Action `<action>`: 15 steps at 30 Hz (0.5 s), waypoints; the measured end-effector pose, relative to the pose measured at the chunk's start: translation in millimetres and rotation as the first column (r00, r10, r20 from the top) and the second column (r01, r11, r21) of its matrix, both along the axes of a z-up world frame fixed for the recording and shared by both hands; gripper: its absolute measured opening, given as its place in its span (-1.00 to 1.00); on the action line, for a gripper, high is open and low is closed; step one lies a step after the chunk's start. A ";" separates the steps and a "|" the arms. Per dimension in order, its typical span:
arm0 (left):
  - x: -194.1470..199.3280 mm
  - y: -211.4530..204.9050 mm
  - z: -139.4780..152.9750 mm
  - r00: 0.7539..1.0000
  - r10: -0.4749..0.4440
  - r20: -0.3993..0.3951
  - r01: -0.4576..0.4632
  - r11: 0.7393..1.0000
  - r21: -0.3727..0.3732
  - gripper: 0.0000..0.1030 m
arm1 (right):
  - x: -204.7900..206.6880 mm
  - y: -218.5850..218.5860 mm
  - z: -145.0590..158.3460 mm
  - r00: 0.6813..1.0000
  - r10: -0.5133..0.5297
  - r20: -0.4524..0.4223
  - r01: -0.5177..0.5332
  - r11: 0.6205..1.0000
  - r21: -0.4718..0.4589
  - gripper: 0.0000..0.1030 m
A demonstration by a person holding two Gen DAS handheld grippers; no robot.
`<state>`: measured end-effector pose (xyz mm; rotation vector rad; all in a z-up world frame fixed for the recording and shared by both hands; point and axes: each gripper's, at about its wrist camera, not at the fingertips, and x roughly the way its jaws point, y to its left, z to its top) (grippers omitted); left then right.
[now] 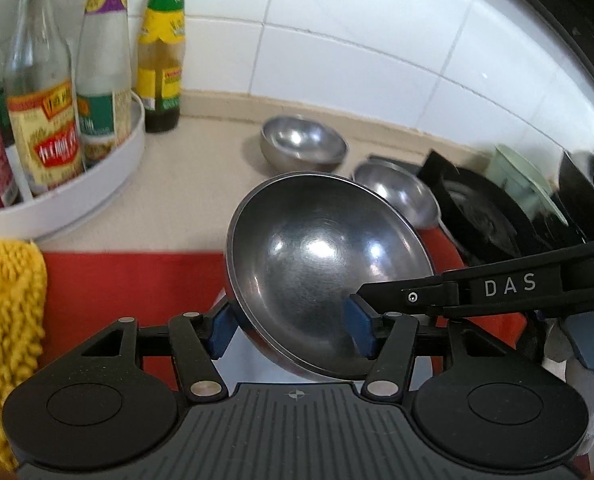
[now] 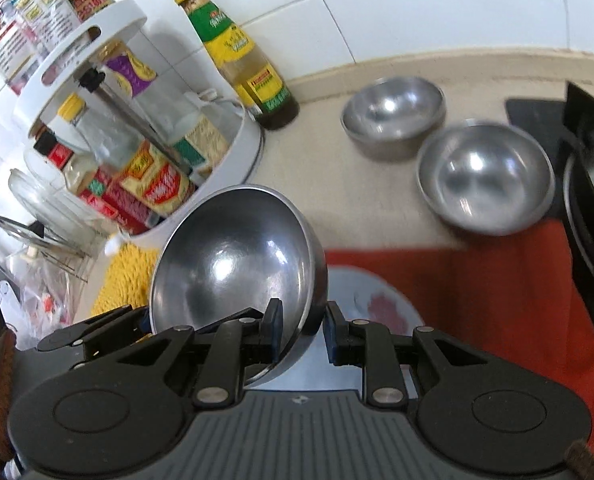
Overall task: Organize plates and bowls
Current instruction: 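Lift the steel bowl with both grippers and carry it over the plate stack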
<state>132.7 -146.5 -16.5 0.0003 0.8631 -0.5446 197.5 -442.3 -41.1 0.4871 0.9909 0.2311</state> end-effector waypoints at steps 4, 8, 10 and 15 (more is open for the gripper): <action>-9.1 5.3 -12.7 0.998 -0.039 -0.041 0.040 0.999 0.010 0.28 | -19.1 7.4 -10.6 0.999 -0.025 -0.044 0.025 1.000 -0.001 -0.59; -9.7 9.8 -23.8 0.993 -0.080 -0.081 0.081 0.997 0.014 0.22 | -32.6 13.9 -21.9 0.995 -0.048 -0.089 0.047 0.999 -0.013 -0.57; -8.8 14.7 -24.7 0.994 -0.080 -0.079 0.082 0.996 0.018 0.21 | -35.8 15.1 -28.8 0.991 -0.071 -0.116 0.070 0.998 -0.011 -0.55; -9.3 37.3 -8.5 0.997 -0.073 -0.032 0.073 0.997 -0.003 0.31 | -49.0 12.4 -27.0 0.984 -0.148 -0.103 0.142 0.988 -0.060 -0.51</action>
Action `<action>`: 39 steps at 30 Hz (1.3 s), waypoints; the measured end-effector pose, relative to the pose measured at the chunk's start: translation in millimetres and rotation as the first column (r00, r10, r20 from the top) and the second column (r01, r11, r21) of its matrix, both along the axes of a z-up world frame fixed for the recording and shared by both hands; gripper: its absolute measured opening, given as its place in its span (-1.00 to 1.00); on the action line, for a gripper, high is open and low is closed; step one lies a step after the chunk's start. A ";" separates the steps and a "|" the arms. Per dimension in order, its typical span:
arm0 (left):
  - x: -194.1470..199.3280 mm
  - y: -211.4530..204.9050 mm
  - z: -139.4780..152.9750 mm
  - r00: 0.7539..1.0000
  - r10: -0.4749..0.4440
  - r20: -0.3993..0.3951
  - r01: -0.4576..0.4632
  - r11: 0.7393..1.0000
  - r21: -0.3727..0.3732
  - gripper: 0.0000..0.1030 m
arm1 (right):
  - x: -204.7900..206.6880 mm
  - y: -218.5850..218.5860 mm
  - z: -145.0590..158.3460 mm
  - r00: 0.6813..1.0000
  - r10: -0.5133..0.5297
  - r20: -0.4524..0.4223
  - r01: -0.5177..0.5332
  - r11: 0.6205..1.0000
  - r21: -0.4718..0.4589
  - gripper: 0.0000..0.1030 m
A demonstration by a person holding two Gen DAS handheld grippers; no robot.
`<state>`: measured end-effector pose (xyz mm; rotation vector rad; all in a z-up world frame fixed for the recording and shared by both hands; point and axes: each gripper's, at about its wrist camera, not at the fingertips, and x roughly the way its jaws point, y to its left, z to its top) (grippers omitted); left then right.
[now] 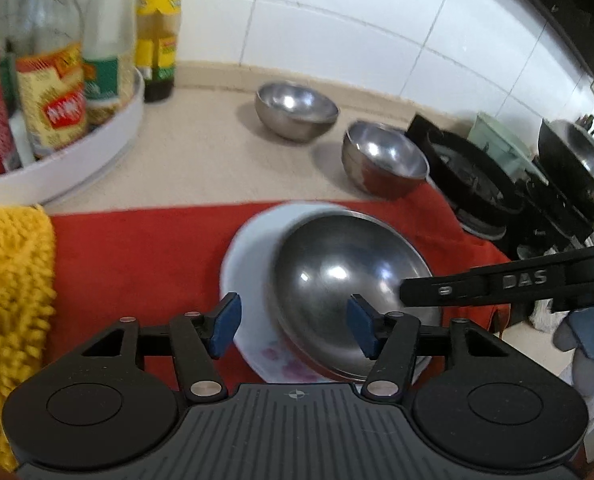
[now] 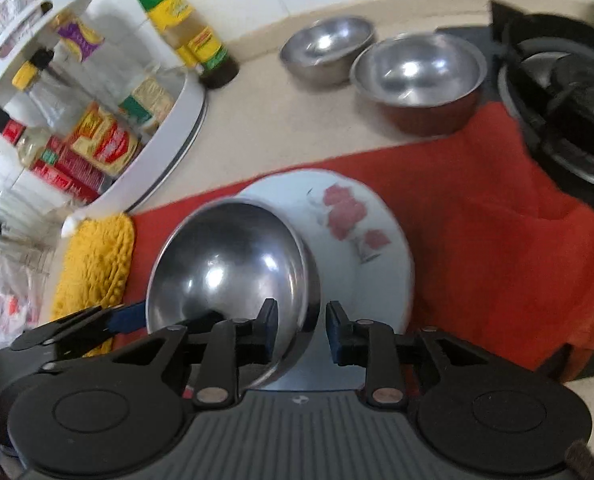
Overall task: Organize plates and bowls
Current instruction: 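Lift the steel bowl with both grippers and carry it over the plate stack, then lower the steel bowl onto the plates and open both grippers, then move both grippers to a steel bowl by the wall and grip its rim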
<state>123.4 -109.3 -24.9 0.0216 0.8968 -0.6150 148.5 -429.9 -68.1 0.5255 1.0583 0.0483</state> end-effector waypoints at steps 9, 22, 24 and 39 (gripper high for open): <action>6.9 25.8 17.6 0.999 -0.002 0.039 0.004 0.999 -0.046 0.34 | -26.7 -13.6 25.0 0.987 -0.147 0.058 0.149 0.988 -0.028 -0.38; 22.0 4.2 41.1 0.992 -0.003 0.128 0.009 0.999 -0.045 0.48 | -16.5 -25.8 50.0 0.978 -0.167 0.126 0.177 0.982 -0.072 -0.35; 27.6 -2.6 43.6 0.991 -0.005 0.134 0.010 0.999 -0.041 0.48 | -8.9 -32.7 52.8 0.979 -0.154 0.132 0.165 0.983 -0.076 -0.34; 117.2 -71.2 47.7 0.989 0.075 0.127 -0.078 0.997 0.021 0.53 | 100.3 -80.9 70.1 0.986 -0.014 0.169 0.034 0.992 -0.118 -0.31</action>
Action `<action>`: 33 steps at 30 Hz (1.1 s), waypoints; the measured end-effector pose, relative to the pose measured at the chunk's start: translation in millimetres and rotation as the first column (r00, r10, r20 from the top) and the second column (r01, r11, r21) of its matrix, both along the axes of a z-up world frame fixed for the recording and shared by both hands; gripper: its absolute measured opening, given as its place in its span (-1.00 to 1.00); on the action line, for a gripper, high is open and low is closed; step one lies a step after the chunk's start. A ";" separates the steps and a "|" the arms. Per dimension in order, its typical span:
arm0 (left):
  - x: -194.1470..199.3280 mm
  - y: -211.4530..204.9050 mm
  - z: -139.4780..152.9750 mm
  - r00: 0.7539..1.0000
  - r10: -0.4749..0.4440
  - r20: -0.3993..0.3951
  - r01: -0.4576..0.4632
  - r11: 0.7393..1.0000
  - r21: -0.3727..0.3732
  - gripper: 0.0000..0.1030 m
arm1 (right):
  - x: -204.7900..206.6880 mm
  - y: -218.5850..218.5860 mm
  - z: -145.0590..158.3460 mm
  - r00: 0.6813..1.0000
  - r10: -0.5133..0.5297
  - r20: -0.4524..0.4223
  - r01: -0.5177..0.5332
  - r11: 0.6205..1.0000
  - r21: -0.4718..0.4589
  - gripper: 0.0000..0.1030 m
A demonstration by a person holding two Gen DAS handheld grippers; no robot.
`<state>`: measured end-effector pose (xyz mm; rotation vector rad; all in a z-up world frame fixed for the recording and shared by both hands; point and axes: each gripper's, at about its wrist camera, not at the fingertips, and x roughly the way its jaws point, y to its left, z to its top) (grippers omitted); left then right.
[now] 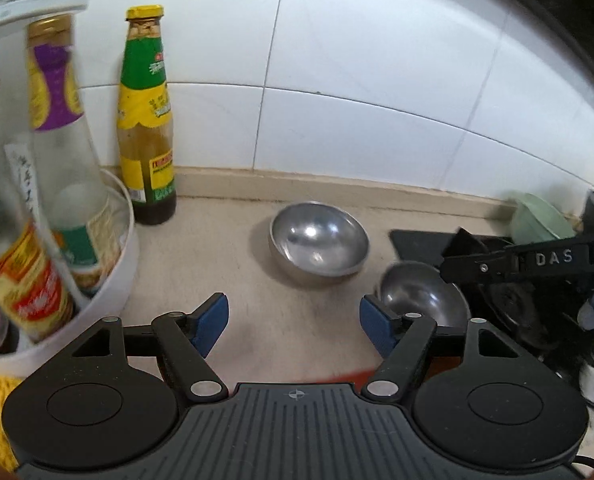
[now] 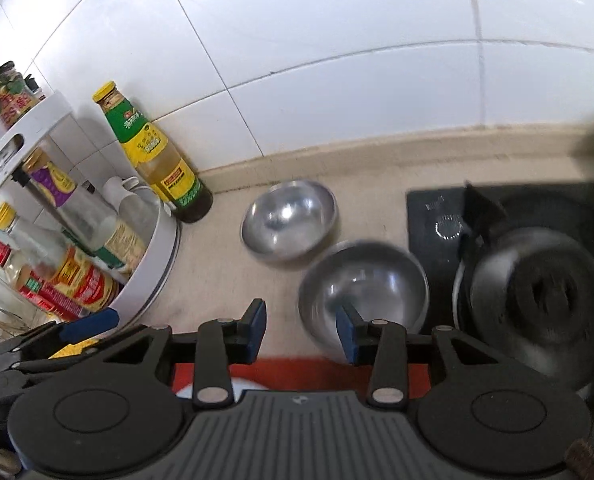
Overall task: Organize plates and bowls
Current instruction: 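Move both grippers to a steel bowl by the wall and grip its rim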
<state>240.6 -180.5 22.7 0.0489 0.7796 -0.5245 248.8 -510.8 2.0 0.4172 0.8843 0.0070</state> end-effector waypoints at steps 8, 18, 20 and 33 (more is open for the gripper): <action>51.9 -37.8 -14.9 0.999 0.030 -0.032 -0.028 0.997 0.068 0.59 | 77.1 -16.7 -18.4 0.996 0.073 -0.044 -0.074 0.997 -0.012 -0.29; 111.3 -66.6 -55.8 0.991 0.074 -0.113 -0.060 0.990 0.126 0.59 | 147.5 -34.0 -61.7 0.987 0.125 -0.105 -0.122 0.992 0.037 -0.26; 119.1 -70.6 -64.2 0.989 0.074 -0.125 -0.057 0.989 0.135 0.57 | 158.5 -36.0 -73.1 0.984 0.130 -0.119 -0.126 0.991 0.040 -0.26; 136.0 -79.4 -96.9 0.984 0.069 -0.162 -0.042 0.986 0.162 0.24 | 181.7 -36.3 -109.6 0.965 0.171 -0.199 -0.163 0.985 0.059 -0.30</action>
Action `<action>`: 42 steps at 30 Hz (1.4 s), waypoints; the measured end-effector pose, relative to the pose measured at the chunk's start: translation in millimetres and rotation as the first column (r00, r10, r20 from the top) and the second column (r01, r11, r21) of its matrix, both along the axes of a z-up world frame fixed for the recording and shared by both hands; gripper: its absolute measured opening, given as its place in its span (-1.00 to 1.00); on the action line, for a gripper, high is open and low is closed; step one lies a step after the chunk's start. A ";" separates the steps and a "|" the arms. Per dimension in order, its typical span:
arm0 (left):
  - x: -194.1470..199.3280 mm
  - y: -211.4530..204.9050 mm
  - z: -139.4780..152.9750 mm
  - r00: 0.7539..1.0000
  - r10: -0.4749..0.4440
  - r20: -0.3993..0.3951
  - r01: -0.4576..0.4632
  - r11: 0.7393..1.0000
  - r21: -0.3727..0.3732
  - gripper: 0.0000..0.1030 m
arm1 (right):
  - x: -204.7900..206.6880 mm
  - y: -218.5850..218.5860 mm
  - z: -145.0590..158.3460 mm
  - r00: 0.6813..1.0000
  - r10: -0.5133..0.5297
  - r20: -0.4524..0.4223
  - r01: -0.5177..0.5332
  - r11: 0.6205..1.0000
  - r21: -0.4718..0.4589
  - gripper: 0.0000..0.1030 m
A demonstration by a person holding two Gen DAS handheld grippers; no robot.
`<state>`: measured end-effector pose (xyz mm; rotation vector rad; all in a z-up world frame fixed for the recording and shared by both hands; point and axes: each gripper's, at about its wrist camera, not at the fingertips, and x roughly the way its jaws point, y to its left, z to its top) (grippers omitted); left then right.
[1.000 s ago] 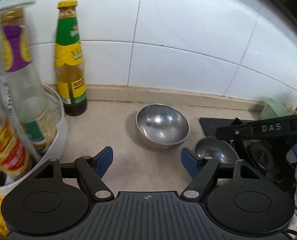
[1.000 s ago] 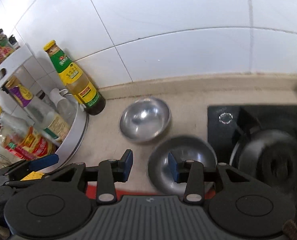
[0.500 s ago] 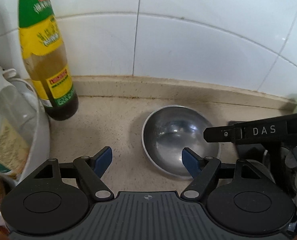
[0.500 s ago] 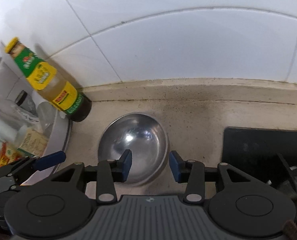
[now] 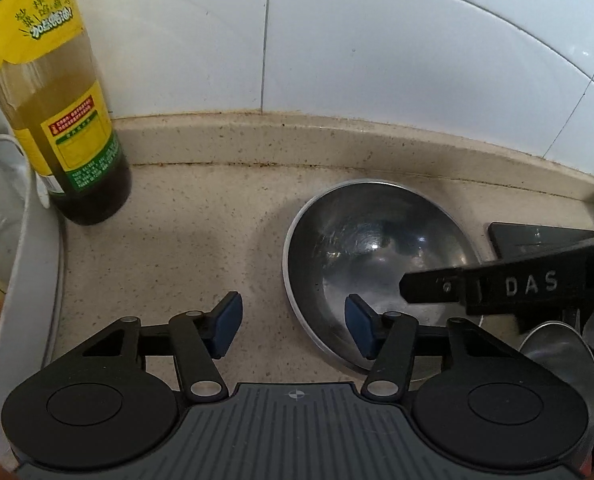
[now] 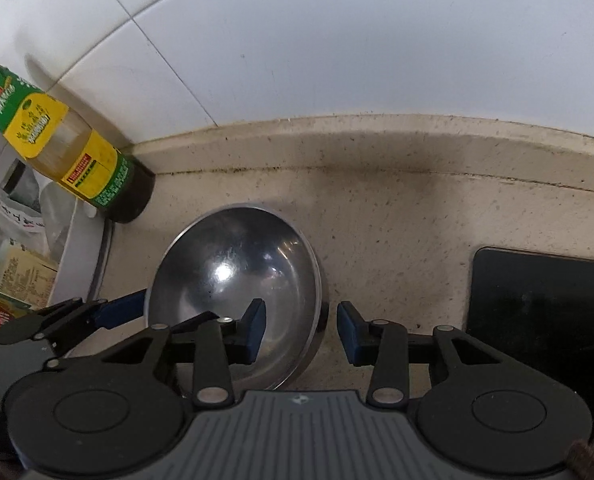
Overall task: Organize plates and bowls
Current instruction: 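Move both grippers to a steel bowl by the wall and grip its rim, then lift the steel bowl with both grippers and lower it into the bowl on the plates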
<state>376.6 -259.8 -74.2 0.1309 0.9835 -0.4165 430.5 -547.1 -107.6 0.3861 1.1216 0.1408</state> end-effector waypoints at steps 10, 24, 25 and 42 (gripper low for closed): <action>-1.2 -3.3 -3.6 1.000 -0.022 0.011 0.022 1.000 -0.010 0.04 | 6.8 7.5 -7.9 1.000 0.018 -0.016 -0.018 1.000 -0.006 -0.46; 0.0 -3.6 -1.5 1.000 -0.024 0.009 0.024 0.999 -0.026 -0.21 | 4.4 10.3 -8.1 1.000 0.029 -0.008 -0.029 1.000 -0.005 -0.58; 0.2 -3.2 -0.6 1.000 -0.020 0.012 0.020 0.999 -0.027 -0.20 | 4.5 11.5 -7.8 1.000 0.031 -0.007 -0.031 1.000 -0.006 -0.58; -13.3 3.6 30.9 0.997 -0.004 0.074 0.007 0.999 -0.036 -0.19 | -3.3 18.3 19.5 0.998 0.032 0.047 -0.032 0.999 0.006 -0.58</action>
